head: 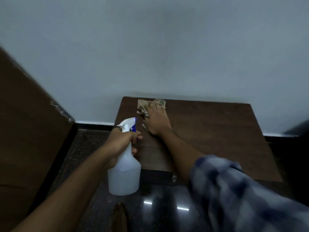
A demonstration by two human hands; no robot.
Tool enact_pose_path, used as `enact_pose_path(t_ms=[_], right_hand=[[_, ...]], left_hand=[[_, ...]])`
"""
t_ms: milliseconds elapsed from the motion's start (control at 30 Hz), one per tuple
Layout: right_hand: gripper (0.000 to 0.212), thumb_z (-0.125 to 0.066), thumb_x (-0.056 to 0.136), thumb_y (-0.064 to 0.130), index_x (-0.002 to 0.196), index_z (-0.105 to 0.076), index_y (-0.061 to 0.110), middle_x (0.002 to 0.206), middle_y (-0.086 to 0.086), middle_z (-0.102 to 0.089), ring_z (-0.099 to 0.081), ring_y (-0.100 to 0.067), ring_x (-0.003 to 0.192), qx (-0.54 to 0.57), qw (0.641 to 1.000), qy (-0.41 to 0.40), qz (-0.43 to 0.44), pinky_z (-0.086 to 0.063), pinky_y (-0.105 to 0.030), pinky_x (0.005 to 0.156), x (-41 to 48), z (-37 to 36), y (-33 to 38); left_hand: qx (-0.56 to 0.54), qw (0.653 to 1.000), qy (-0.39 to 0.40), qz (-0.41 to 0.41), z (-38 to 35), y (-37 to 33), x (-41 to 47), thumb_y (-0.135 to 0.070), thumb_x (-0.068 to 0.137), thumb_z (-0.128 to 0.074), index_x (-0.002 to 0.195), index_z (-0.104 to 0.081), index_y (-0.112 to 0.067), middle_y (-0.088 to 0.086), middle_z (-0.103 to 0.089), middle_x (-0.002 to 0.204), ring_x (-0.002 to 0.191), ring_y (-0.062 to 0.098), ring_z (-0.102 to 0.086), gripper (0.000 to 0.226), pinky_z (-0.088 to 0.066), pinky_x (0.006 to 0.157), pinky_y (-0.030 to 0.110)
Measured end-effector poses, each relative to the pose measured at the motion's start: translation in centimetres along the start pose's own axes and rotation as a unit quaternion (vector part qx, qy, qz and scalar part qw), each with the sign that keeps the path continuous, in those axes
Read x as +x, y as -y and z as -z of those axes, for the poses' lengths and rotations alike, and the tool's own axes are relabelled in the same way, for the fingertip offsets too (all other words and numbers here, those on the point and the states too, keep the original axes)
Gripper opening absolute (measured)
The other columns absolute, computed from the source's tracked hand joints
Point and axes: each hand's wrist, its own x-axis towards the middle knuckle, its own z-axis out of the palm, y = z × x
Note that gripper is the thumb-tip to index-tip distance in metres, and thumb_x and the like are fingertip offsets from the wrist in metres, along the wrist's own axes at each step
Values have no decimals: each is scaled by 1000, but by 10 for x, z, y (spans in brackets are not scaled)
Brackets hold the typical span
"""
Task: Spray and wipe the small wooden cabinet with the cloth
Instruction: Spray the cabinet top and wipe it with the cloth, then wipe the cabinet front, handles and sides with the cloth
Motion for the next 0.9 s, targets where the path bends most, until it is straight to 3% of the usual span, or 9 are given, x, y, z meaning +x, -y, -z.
enact_pose_path(t_ms=[100,167,267,300,367,433,600,733,900], right_hand=[[79,-63,84,41,153,-38,13,159,-15,-35,-33,-35,146,18,999,-4,-45,-25,-43,122,-34,27,-76],[71,-65,81,42,142,-49,10,148,-20,-48,-44,-38,136,0,978,-75,-194,-34,-45,116,-64,54,-136],[65,-50,93,46,145,-45,7,152,-19,-41,-35,-38,141,-32,913,-94,-397,-25,-52,118,-131,68,-182],[66,-44,96,47,148,-41,7,154,-19,-37,-32,-39,143,-46,917,-91,-385,-21,-53,119,-151,64,-182],[65,-37,99,46,155,-33,13,160,-15,-30,-28,-36,146,-63,971,-36,-229,-18,-51,122,-188,49,-177],[63,-41,101,40,159,-28,21,167,-6,-21,-20,-30,152,-50,991,18,-124,-18,-48,124,-218,47,-183],[64,-53,95,32,152,-36,9,160,-15,-32,-25,-37,148,-33,921,-79,-381,-20,-50,121,-261,56,-195],[66,-58,92,24,154,-38,17,164,-8,-29,-24,-35,150,5,973,-41,-225,-22,-48,122,-293,48,-191],[67,-61,91,12,153,-41,25,164,-5,-30,-24,-32,151,70,977,-34,-199,-27,-42,120,-306,58,-200]], left_hand=[[7,1000,24,-12,-25,-13,-7,8,76,-53,100,-73,-4,11,-80,101,42,23,-55,33,-49,50,29],[21,998,45,-24,-43,-21,-14,7,77,-54,103,-72,-3,11,-79,103,43,23,-57,33,-50,51,30],[45,995,80,-43,-74,-24,-27,3,79,-56,105,-72,-4,9,-78,103,43,21,-58,31,-51,50,31],[50,994,90,-45,-87,-23,-33,2,80,-57,105,-71,-4,9,-78,103,42,20,-58,30,-51,49,30],[51,992,104,-45,-113,-18,-45,1,81,-57,103,-72,-4,10,-78,103,41,21,-57,27,-49,47,28],[49,991,117,-37,-137,-8,-61,1,81,-56,99,-72,-3,12,-78,102,40,21,-56,24,-49,46,27],[63,987,150,-11,-182,28,-103,-4,72,-57,94,-72,-5,15,-78,101,40,23,-54,27,-49,48,28],[89,983,160,29,-198,56,-119,0,76,-58,109,-69,-7,10,-76,108,46,21,-59,35,-52,55,31],[87,986,129,55,-203,91,-125,-7,89,-62,131,-60,-12,11,-72,111,68,20,-68,43,-61,73,40]])
